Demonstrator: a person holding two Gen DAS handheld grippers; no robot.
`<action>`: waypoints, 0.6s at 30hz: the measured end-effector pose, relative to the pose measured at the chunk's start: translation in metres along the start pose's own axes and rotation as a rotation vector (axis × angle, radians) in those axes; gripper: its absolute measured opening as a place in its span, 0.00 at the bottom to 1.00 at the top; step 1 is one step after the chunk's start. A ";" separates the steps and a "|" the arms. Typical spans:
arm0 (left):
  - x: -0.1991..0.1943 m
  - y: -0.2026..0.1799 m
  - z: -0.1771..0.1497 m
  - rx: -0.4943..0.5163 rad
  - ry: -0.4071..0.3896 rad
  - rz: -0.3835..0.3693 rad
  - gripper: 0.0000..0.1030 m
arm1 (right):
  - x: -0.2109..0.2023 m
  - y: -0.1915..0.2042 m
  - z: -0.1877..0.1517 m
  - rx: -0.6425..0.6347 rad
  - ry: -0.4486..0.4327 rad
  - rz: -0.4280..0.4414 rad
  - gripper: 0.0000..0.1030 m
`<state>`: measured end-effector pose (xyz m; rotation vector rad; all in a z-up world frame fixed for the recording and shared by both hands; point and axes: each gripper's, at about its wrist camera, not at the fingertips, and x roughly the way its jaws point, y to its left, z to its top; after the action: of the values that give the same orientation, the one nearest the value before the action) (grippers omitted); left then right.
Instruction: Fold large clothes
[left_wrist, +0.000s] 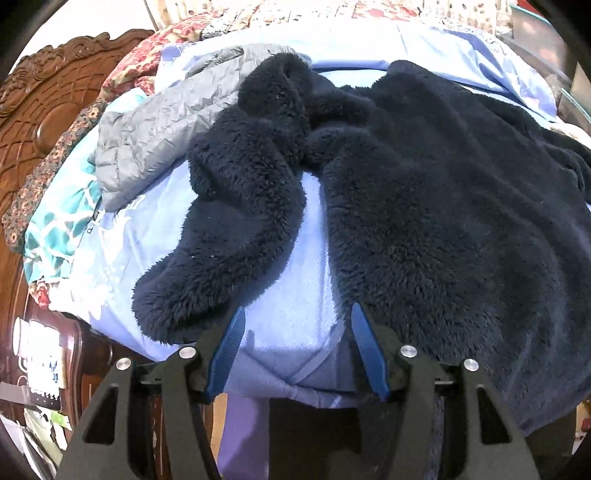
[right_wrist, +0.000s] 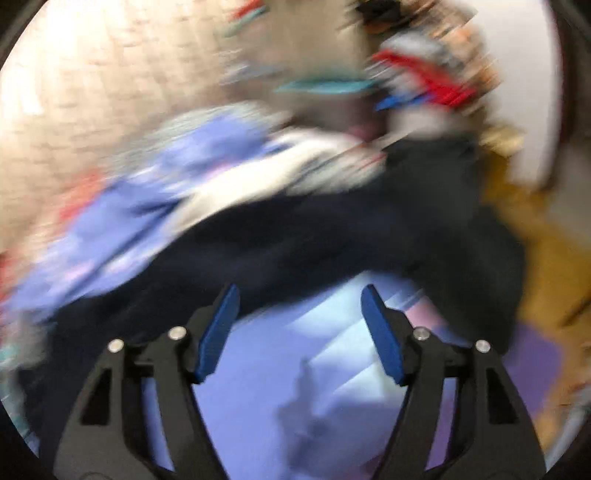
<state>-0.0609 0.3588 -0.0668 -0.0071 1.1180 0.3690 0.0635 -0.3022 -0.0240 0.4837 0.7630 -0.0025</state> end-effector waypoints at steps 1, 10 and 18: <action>0.000 0.000 -0.001 0.001 -0.002 -0.015 0.77 | 0.001 0.011 -0.025 0.000 0.053 0.119 0.67; 0.012 -0.003 -0.013 0.022 0.049 -0.131 0.77 | 0.020 0.110 -0.173 -0.015 0.528 0.691 0.39; 0.011 0.012 -0.036 0.001 0.045 -0.162 0.77 | -0.043 0.166 -0.153 -0.135 0.323 0.811 0.66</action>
<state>-0.0919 0.3662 -0.0899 -0.1052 1.1533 0.2242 -0.0403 -0.0976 -0.0206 0.6451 0.8289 0.8949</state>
